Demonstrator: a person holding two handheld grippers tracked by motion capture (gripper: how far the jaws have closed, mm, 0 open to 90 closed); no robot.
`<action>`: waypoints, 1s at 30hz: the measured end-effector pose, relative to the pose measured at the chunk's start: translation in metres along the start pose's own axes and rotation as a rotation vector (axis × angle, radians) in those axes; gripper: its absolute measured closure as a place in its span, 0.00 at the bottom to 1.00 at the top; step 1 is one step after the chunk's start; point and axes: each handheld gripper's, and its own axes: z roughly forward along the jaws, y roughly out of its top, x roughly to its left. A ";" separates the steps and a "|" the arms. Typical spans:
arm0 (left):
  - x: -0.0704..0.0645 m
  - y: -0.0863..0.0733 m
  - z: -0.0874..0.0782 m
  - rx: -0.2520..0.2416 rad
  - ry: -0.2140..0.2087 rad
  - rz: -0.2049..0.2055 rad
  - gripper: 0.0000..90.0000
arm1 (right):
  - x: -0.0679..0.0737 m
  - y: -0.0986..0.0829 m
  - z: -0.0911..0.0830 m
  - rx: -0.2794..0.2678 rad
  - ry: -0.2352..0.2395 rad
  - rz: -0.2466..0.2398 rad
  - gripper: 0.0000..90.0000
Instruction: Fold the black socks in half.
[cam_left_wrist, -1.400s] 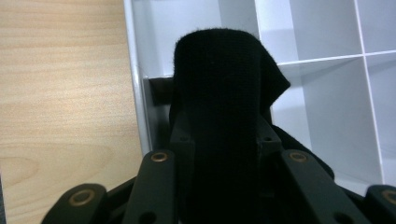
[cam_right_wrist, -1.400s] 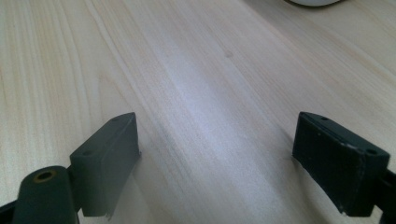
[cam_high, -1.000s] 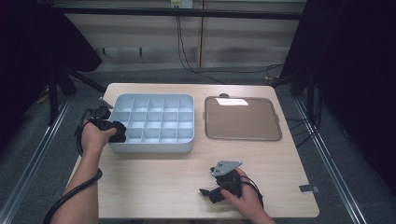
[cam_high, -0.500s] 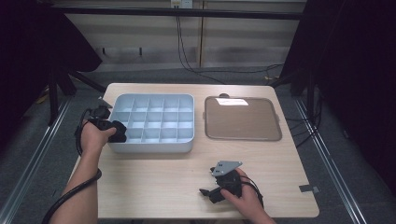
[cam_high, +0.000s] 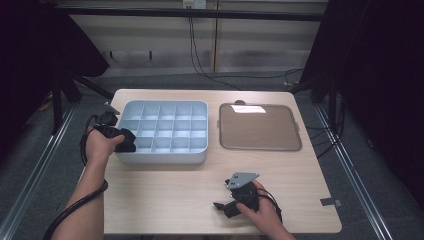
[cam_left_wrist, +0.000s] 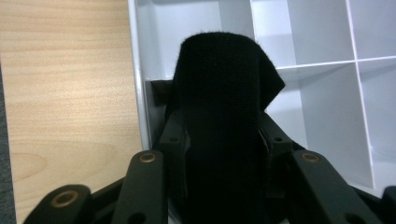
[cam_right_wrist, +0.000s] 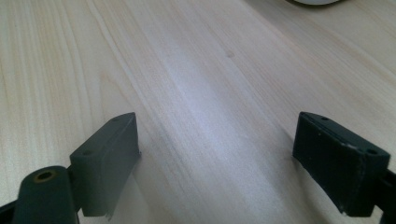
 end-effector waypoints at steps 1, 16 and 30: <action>0.000 0.000 -0.001 0.001 0.001 0.001 0.68 | 0.000 0.000 0.000 0.000 0.000 0.000 0.15; 0.001 0.002 -0.011 -0.002 -0.004 0.007 0.67 | 0.000 0.000 0.000 0.001 0.001 0.002 0.15; 0.003 0.005 -0.024 0.002 -0.008 -0.016 0.69 | 0.000 0.000 0.000 0.001 0.000 0.000 0.15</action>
